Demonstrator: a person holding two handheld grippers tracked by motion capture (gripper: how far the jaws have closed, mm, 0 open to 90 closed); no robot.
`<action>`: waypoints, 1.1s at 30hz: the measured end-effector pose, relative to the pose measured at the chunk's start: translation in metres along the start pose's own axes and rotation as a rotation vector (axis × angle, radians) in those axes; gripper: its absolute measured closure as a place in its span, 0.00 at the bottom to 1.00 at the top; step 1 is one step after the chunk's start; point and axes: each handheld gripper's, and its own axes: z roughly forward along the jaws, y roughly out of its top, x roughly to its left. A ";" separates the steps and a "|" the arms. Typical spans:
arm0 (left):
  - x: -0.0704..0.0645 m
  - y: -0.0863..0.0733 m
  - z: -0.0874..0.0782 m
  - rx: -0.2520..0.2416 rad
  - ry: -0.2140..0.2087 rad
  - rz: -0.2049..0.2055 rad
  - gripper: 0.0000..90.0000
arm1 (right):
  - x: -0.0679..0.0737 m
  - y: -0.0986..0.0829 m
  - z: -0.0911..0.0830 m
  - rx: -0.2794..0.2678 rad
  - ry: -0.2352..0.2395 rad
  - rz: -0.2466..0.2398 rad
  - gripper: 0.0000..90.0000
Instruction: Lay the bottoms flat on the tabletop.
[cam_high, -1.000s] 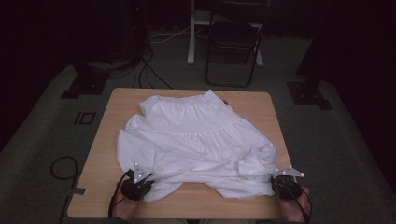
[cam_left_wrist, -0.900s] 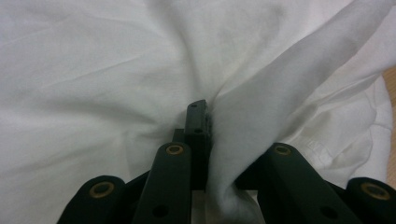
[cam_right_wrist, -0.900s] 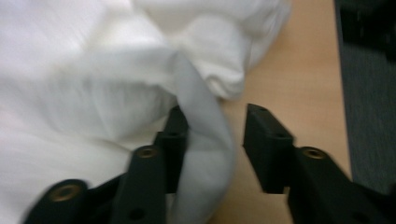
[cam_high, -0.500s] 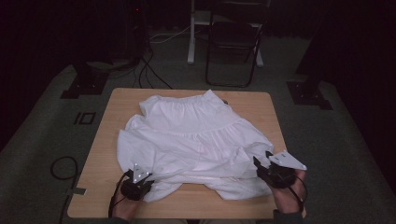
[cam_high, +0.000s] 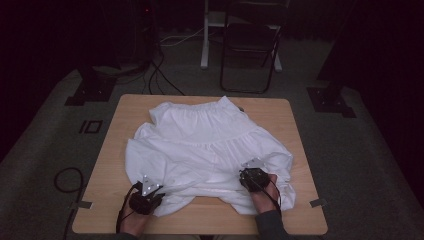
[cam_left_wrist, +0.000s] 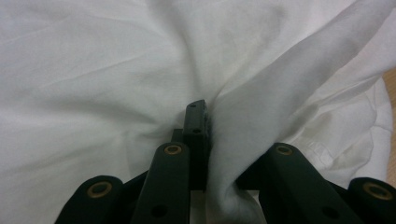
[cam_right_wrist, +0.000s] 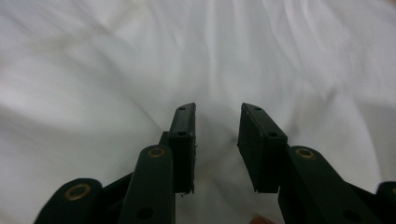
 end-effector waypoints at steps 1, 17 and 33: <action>0.000 0.000 0.000 0.000 0.000 0.000 0.87 | -0.003 -0.005 0.002 0.019 -0.015 0.006 0.75; 0.001 0.001 0.000 0.004 -0.002 -0.008 0.87 | -0.078 -0.070 -0.038 0.123 -0.221 0.167 0.75; 0.005 0.016 -0.032 -0.084 -0.044 -0.020 0.56 | -0.068 -0.045 -0.075 -0.123 -0.123 0.124 0.58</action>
